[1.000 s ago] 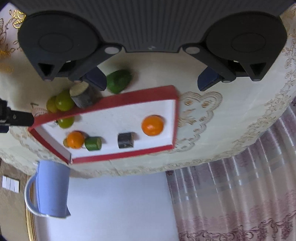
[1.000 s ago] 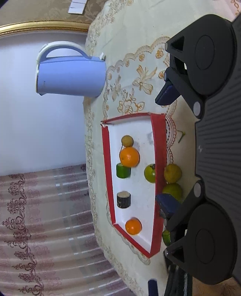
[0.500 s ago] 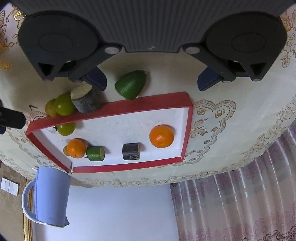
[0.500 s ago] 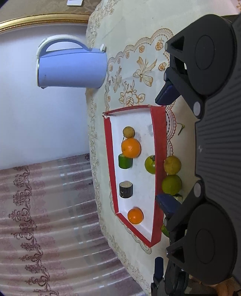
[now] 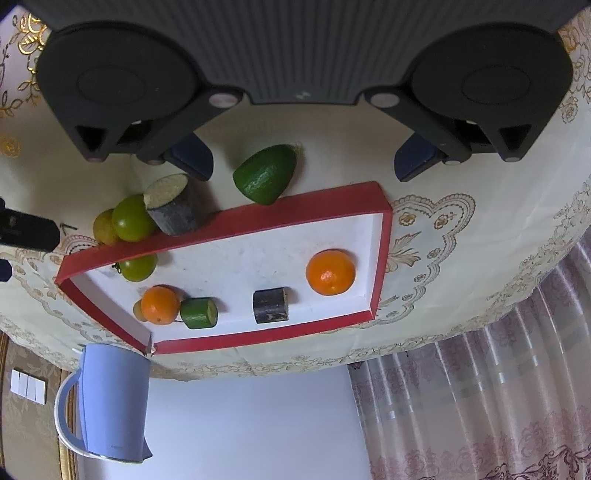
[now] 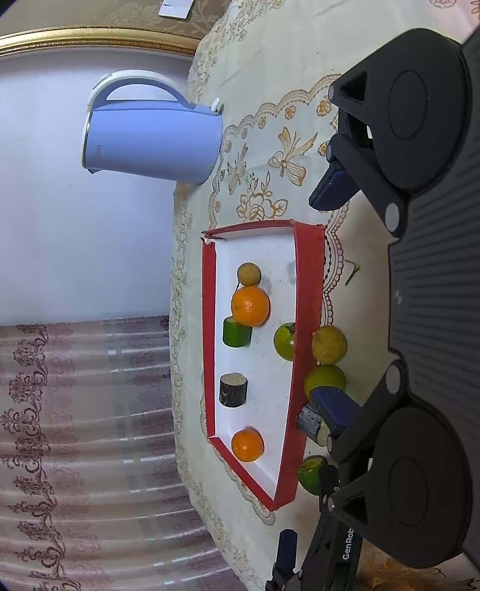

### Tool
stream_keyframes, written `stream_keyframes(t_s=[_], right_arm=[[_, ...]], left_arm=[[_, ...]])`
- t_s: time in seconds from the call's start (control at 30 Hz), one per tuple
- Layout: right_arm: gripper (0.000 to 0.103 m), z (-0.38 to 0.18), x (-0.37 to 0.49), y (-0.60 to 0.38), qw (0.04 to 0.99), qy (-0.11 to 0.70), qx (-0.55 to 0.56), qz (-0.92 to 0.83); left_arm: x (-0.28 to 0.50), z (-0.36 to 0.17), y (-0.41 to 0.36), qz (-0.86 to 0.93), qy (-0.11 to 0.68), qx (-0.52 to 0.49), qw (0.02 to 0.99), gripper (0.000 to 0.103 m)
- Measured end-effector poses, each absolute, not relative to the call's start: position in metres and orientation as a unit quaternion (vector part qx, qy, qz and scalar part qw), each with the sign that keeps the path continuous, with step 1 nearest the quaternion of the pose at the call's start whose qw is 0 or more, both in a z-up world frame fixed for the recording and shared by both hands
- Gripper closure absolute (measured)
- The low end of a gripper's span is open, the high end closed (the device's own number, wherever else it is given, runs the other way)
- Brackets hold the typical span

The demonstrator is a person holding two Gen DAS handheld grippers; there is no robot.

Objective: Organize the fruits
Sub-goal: 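Move the left gripper toward the dark green avocado beside the tray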

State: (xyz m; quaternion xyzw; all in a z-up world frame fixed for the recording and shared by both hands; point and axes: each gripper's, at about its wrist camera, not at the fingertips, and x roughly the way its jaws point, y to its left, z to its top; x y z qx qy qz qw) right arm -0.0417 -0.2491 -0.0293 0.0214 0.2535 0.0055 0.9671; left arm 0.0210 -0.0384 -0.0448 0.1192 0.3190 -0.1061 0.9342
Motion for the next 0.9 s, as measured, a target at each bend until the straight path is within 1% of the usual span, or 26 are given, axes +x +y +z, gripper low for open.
stream_keyframes(t_s=[0.9], right_arm=[[0.001, -0.031, -0.040, -0.245, 0.967, 0.254, 0.013, 0.005]], left_arm=[[0.033, -0.049, -0.039, -0.102, 0.324, 0.123, 0.933, 0.000]])
